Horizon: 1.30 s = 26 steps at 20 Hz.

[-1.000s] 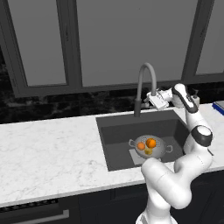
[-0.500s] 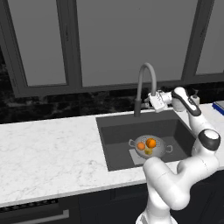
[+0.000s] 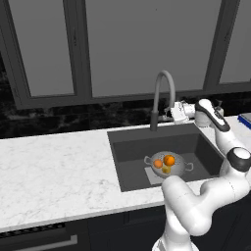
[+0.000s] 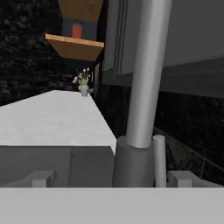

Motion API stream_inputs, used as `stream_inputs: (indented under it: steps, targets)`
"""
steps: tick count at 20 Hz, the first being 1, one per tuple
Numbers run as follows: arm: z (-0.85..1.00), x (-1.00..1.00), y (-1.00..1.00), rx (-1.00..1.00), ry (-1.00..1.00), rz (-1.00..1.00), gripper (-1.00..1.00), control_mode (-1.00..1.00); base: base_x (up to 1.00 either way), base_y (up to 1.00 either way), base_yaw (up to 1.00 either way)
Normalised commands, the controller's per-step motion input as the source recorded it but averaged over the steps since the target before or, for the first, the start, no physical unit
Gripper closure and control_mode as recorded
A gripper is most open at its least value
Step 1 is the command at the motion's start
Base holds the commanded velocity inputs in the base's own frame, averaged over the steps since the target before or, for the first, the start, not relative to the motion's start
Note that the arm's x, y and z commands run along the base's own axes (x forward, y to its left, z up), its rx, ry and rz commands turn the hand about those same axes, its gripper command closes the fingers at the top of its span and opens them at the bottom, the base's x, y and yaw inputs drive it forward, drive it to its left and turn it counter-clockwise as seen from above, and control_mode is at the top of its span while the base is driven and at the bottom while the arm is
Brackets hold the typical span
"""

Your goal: Put the colander in the sink, put the kiwi, orange, tangerine in the colander, and turn on the sink faucet and pour water over the colander.

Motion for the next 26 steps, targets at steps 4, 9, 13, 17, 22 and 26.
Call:
stream_inputs:
  steps: [4,9,13,17,22,26]
  targets:
    - [0.06,0.0,-0.09,0.02,0.0,-0.01,-1.0,-1.0,0.0,0.0,0.0]
    - [0.0,0.22,0.12,0.0,0.0,-0.11,-1.0,-1.0,0.0,0.0,0.0]
    - [0.0,0.27,0.04,0.0,0.0,-0.11,1.0,-1.0,0.0,0.0,0.0]
    - [0.0,0.15,0.0,0.0,0.02,-0.06,1.0,-1.0,0.0,0.0,0.0]
    - [0.0,0.0,-0.04,0.0,0.0,-0.16,1.0,-1.0,0.0,0.0,0.0]
    - [0.0,0.0,-0.22,0.0,0.0,-0.34,1.0,-1.0,0.0,0.0,0.0]
